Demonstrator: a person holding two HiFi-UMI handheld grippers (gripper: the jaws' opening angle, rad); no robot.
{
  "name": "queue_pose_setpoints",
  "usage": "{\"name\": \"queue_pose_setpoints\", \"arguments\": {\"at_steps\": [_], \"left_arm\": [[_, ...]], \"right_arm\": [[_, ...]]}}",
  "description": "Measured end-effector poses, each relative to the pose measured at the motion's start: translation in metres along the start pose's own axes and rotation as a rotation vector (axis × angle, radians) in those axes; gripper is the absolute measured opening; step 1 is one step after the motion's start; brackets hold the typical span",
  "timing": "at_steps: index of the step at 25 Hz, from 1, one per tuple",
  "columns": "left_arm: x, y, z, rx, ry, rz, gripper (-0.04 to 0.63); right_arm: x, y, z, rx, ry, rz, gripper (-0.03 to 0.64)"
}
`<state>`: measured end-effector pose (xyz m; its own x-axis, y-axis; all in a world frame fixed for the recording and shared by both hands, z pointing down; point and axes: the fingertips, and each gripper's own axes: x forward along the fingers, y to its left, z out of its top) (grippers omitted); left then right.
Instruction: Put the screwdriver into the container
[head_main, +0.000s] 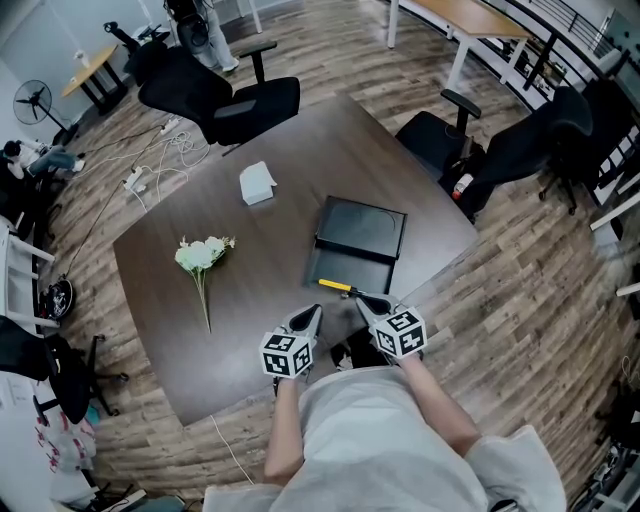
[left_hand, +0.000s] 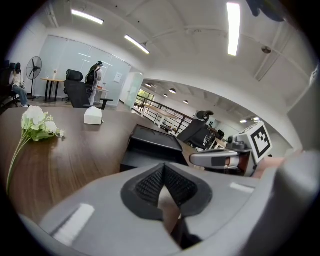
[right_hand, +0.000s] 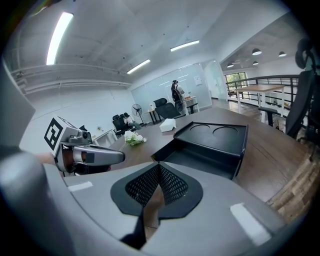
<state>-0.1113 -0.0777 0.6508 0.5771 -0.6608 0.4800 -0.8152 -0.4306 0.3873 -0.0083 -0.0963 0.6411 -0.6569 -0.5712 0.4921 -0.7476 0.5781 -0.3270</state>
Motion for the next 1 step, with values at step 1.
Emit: {"name": "queue_pose_setpoints", "arguments": {"at_steps": [1], "left_arm": [[0.0007,-0.0001,0.0009,0.001,0.0,-0.002,0.055]], "right_arm": [[0.0001,-0.0007,0.001,0.0,-0.001,-0.001,0.0]]}}
